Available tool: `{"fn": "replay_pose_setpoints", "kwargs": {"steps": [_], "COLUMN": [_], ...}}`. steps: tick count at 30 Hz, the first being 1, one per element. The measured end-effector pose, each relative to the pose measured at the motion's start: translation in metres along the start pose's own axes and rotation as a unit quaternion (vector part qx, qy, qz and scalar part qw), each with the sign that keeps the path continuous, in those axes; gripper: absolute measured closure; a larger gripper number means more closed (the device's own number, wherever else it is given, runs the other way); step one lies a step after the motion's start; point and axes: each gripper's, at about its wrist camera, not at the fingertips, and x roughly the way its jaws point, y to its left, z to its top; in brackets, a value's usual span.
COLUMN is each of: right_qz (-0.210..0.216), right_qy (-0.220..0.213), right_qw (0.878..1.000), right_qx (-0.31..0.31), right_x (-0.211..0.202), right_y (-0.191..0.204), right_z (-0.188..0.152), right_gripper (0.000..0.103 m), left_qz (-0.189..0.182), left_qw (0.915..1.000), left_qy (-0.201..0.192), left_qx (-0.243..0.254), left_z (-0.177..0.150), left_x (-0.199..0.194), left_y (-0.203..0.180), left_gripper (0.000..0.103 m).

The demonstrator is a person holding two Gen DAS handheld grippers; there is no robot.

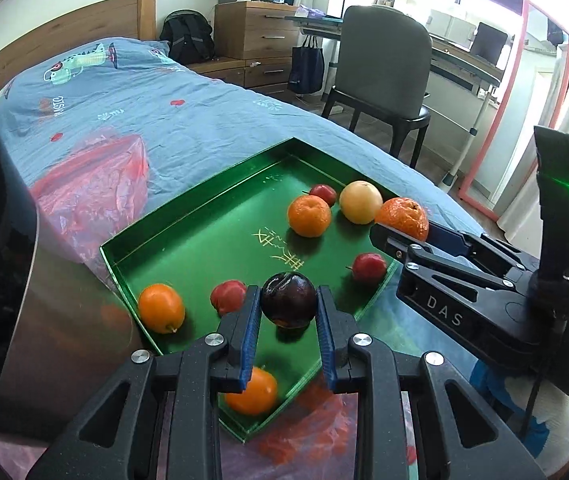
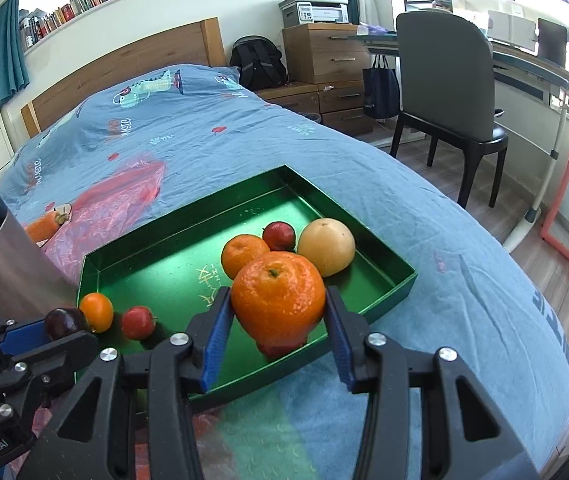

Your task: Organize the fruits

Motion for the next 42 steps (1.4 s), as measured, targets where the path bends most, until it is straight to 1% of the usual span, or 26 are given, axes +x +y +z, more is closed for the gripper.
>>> {"fn": "replay_pose_setpoints", "kwargs": {"steps": [5, 9, 14, 19, 23, 25, 26, 27, 28, 30, 32, 34, 37, 38, 40, 42], "right_qz": [-0.014, -0.024, -0.026, -0.034, -0.045, -0.043, -0.042, -0.044, -0.046, -0.049, -0.052, -0.056, -0.063, -0.065, -0.07, -0.072], "right_qy": [0.013, 0.025, 0.035, 0.037, 0.045, 0.048, 0.05, 0.05, 0.049, 0.046, 0.037, 0.028, 0.016, 0.012, 0.005, 0.0], "right_qw": [1.0, 0.999, 0.999, 0.999, 0.997, 0.997, 0.997, 0.997, 0.997, 0.997, 0.997, 0.997, 0.997, 0.997, 0.997, 0.997], "right_qx": [-0.005, -0.011, -0.01, -0.021, -0.032, -0.032, -0.032, -0.032, -0.034, -0.036, -0.036, -0.037, -0.039, -0.04, -0.036, -0.034], "right_x": [0.029, 0.048, 0.06, 0.062, 0.064, 0.063, 0.062, 0.06, 0.058, 0.051, 0.041, 0.028, 0.007, -0.001, -0.018, -0.035], "right_y": [0.001, 0.002, 0.002, 0.003, 0.006, 0.007, 0.007, 0.007, 0.008, 0.009, 0.01, 0.01, 0.011, 0.011, 0.011, 0.012], "right_z": [0.004, 0.002, -0.003, -0.006, -0.006, -0.006, -0.005, -0.005, -0.004, -0.002, 0.002, 0.007, 0.013, 0.015, 0.015, 0.013], "right_gripper": [0.044, 0.044, 0.044, 0.043, 0.043, 0.042, 0.042, 0.038, 0.027, 0.017, 0.014, 0.006, 0.005, 0.004, 0.0, 0.0], "left_qz": [0.027, 0.052, 0.053, 0.057, 0.061, 0.065, 0.065, 0.066, 0.069, 0.071, 0.07, 0.07, 0.06, 0.054, 0.048, 0.037], "left_qw": [0.9991, 0.9972, 0.9949, 0.9943, 0.9928, 0.9931, 0.9934, 0.9938, 0.9943, 0.9951, 0.9959, 0.9963, 0.9972, 0.9976, 0.9985, 0.9991], "left_qy": [0.017, 0.023, 0.043, 0.055, 0.072, 0.071, 0.07, 0.066, 0.061, 0.054, 0.046, 0.038, 0.034, 0.033, 0.025, 0.019], "left_qx": [-0.028, -0.049, -0.074, -0.072, -0.075, -0.066, -0.063, -0.059, -0.053, -0.042, -0.036, -0.032, -0.03, -0.026, -0.011, -0.004], "left_z": [0.008, 0.011, 0.01, 0.01, 0.006, 0.005, 0.005, 0.006, 0.008, 0.01, 0.012, 0.013, 0.01, 0.008, 0.001, -0.007], "left_x": [0.041, 0.063, 0.084, 0.092, 0.096, 0.093, 0.091, 0.087, 0.083, 0.073, 0.062, 0.049, 0.029, 0.021, 0.002, -0.018], "left_y": [0.01, 0.02, 0.034, 0.038, 0.039, 0.036, 0.034, 0.032, 0.029, 0.024, 0.019, 0.015, 0.009, 0.006, -0.001, -0.005], "left_gripper": [0.08, 0.08, 0.08, 0.08, 0.075, 0.066, 0.065, 0.061, 0.057, 0.057, 0.056, 0.054, 0.053, 0.053, 0.053, 0.052]}}
